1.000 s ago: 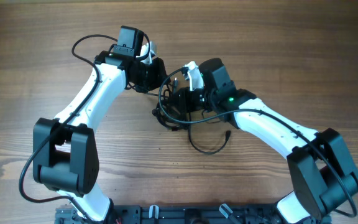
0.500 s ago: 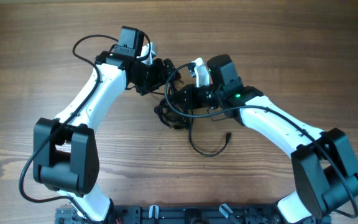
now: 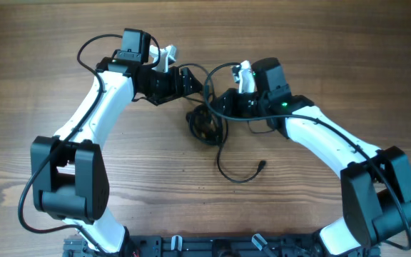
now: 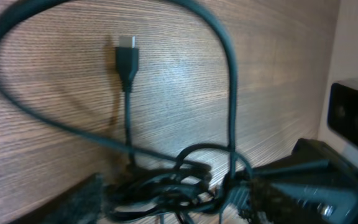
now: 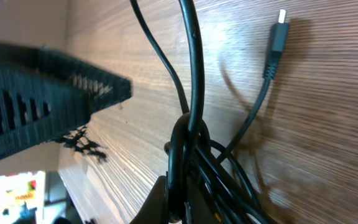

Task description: Untangle cables

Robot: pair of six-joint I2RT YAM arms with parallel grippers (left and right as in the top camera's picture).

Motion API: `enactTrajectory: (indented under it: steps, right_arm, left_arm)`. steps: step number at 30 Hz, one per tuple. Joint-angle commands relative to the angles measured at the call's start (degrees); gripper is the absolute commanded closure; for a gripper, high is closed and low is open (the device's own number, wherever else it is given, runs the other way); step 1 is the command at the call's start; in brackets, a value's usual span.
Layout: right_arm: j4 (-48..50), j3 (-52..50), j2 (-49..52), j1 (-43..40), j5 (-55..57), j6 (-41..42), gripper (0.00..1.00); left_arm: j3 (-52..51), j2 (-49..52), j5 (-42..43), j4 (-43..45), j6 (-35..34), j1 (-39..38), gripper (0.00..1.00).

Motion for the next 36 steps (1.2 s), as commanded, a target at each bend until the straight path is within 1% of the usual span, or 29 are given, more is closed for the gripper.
enactTrajectory:
  steps: [1,3,5,7,9,10,15,20,23,26,30,34,36]
  right_arm:
    - [-0.09,0.55,-1.29,-0.66,0.24,3.89,0.96]
    - [-0.07,0.55,-1.29,-0.66,0.24,3.87,0.96]
    - [-0.07,0.55,-1.29,-0.66,-0.17,3.85,0.96]
    - [-0.09,0.55,-1.29,-0.66,-0.2,3.85,0.96]
    - [-0.11,0.55,-1.29,-0.66,-0.2,3.85,0.96]
    - [-0.11,0.55,-1.29,-0.66,-0.2,3.85,0.96]
    - [-0.09,0.55,-1.27,-0.66,-0.17,3.8,0.96]
    - [-0.11,0.55,-1.27,-0.66,-0.15,3.67,0.96]
    - [-0.11,0.55,-1.27,-0.66,-0.17,3.65,0.96]
    - [-0.09,0.55,-1.27,-0.66,-0.15,3.65,0.96]
    - [-0.09,0.55,-1.27,-0.66,-0.15,3.8,0.96]
    - [-0.07,0.55,-1.27,-0.66,0.07,3.74,0.96]
    - [-0.07,0.55,-1.27,-0.66,0.07,3.63,0.96]
  left_arm:
    - [-0.33,0.13,-0.24,-0.48,10.47,0.09,0.38]
    - [-0.33,0.22,-1.49,-1.81,15.5,-0.02,0.39]
    - [-0.42,0.33,-3.65,-2.32,17.38,0.0,0.51]
    - [-0.57,0.7,-3.67,-2.78,21.03,-0.11,0.58]
    - [-0.63,1.77,-3.85,-2.95,22.32,-0.13,0.63]
    - [-0.63,2.51,-3.85,-2.93,22.32,-0.17,0.62]
    - [-0.63,6.6,-3.82,-2.91,23.82,-0.61,0.52]
    - [-0.63,7.54,-2.97,-2.89,24.06,-1.46,0.51]
    - [-0.63,7.61,-3.34,-4.02,27.23,-2.8,0.5]
    - [-0.63,7.72,-9.75,-3.98,26.73,-4.68,0.47]
    - [-0.63,7.72,-10.32,-4.42,26.8,-6.27,0.47]
    - [-0.61,7.69,-11.72,-4.46,26.77,-5.75,0.46]
    - [-0.61,7.58,-10.45,-4.92,26.84,-4.96,0.41]
